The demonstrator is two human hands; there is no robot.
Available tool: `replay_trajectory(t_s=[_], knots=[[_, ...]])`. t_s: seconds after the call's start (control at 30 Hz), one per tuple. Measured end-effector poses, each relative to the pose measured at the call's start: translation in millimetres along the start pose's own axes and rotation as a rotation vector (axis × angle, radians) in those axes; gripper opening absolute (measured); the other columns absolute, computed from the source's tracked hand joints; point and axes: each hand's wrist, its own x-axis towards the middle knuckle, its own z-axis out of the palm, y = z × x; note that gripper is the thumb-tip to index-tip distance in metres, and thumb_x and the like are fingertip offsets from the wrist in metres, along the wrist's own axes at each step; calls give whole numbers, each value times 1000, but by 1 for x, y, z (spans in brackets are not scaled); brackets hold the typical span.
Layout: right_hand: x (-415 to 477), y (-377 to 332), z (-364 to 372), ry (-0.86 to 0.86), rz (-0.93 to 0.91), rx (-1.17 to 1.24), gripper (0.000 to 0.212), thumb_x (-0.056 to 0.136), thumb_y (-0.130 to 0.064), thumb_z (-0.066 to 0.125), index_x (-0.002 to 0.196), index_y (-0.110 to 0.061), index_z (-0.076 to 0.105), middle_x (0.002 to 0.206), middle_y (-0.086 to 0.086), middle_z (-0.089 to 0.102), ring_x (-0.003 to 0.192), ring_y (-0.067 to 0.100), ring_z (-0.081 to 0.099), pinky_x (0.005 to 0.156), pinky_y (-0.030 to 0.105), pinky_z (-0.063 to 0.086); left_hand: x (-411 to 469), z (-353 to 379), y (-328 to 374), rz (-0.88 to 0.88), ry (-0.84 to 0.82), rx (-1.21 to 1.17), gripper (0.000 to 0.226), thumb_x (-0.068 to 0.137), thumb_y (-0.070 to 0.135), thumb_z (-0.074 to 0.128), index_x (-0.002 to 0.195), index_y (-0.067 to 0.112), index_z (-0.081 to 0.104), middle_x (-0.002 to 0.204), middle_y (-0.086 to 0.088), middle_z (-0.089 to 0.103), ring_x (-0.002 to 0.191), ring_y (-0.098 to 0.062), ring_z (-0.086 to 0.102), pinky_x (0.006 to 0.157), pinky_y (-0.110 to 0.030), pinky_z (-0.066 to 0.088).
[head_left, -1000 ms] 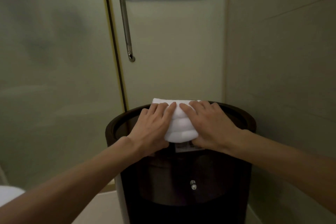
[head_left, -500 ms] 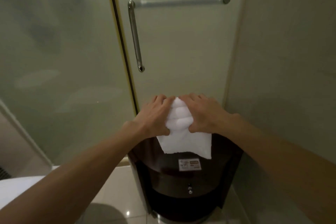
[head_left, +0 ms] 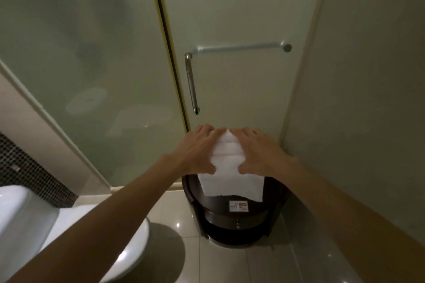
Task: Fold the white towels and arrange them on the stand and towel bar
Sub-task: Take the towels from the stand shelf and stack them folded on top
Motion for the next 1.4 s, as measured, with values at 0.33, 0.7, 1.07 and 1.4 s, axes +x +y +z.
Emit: replay_trajectory(t_s=[0.33,0.7,1.07,1.4], knots=[[-34,-32,-39,-76,-9,34,95,70,-39,74,146,-21,20,135,7,39,119,30,40,98,49,38,-40,-36,21,-25,-26,-39,106,56,32,81,146,21,27,132,-8,41,119,-27,37,98,-39,40],[-49,-17,-26,-48,-55,42,96,68,-42,74,145,-23,19,135,5,40,116,28,42,94,43,38,-48,-19,37,-47,-1,-67,104,55,36,79,144,25,27,132,-6,40,118,-25,37,94,-35,38],[-6,-15,-9,-58,-219,60,93,68,-42,74,143,-23,22,132,6,41,113,28,44,92,42,37,-47,-11,19,-244,-38,-82,105,56,38,82,144,26,26,134,-5,39,119,-24,36,93,-33,36],[81,-40,12,-143,-373,61,94,66,-41,74,143,-24,22,131,4,39,112,28,42,93,44,39,-47,3,-45,-394,1,-115,101,56,37,78,144,26,29,132,-5,41,116,-22,38,93,-32,37]])
